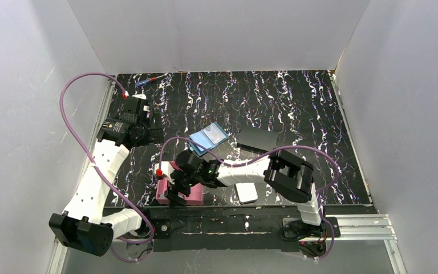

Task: Put the credit cards into the card holder
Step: Pick up the credit card from the storage box.

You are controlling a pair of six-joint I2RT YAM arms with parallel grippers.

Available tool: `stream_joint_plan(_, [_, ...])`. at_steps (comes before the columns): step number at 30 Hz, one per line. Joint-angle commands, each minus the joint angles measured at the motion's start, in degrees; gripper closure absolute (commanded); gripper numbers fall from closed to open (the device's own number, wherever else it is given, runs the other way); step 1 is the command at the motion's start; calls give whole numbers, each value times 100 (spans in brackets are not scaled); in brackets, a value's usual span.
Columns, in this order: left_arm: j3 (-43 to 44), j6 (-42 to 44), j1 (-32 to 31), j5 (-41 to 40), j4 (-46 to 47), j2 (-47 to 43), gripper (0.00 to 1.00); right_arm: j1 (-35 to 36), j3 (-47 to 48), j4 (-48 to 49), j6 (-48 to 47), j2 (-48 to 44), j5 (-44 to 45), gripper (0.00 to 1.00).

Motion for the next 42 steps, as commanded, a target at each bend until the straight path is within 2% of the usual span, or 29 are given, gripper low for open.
stream_joint_plan(1, [-8,14,19,-241,-40,-86,2,79,71,174,177,0,-138,16])
stream_joint_plan(7, [-31,12,20,-239,-53,-71,2,118,59,179,280,23,-383,24])
stream_joint_plan(19, [-60,-11,28,-241,-59,-93,2,119,-28,212,288,-152,-299,29])
stream_joint_plan(25, [-126,-43,29,-215,-64,-101,2,119,-17,184,290,-187,-342,36])
stream_joint_plan(42, [-166,-69,43,-206,-59,-121,2,119,-164,203,225,-504,-343,40])
